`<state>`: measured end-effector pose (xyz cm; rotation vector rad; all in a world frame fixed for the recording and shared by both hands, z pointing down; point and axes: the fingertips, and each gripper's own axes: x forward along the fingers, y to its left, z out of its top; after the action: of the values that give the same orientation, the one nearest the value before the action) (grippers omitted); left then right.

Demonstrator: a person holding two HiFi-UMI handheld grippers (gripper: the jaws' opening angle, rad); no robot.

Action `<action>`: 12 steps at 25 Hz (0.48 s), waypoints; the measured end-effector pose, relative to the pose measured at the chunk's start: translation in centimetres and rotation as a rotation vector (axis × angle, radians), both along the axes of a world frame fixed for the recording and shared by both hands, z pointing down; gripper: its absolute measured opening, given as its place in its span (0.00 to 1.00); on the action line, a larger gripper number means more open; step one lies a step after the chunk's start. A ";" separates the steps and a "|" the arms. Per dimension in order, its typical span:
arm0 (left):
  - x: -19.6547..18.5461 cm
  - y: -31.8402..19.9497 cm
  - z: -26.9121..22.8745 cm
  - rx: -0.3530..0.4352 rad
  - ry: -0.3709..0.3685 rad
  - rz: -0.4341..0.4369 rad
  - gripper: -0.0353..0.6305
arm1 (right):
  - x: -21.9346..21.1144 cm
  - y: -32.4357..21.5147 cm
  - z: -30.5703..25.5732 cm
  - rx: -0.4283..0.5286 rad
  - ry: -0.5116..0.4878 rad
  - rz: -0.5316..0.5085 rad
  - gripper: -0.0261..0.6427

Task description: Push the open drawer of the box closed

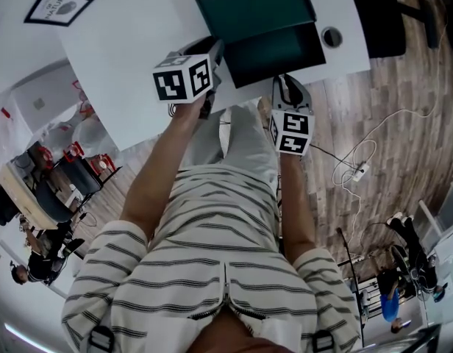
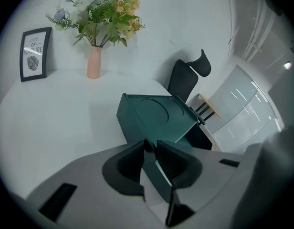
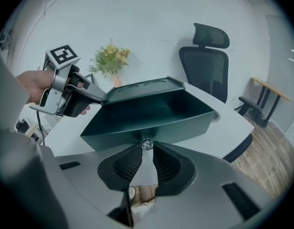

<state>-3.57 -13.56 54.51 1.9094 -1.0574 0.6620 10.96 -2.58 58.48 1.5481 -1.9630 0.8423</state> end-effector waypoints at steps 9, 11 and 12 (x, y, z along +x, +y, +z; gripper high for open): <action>0.0 0.1 0.1 -0.007 0.006 -0.010 0.18 | -0.2 -0.7 -0.2 0.002 0.004 -0.017 0.16; -0.1 0.1 0.1 -0.005 0.006 -0.011 0.18 | -0.3 -0.8 -0.1 -0.001 0.003 -0.021 0.16; -0.2 0.0 0.0 -0.003 0.003 -0.012 0.18 | -0.3 -0.9 -0.1 -0.001 0.004 -0.023 0.16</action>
<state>-3.72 -13.57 54.53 1.8996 -1.0648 0.6538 10.61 -3.46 58.34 1.5227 -1.9732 0.8308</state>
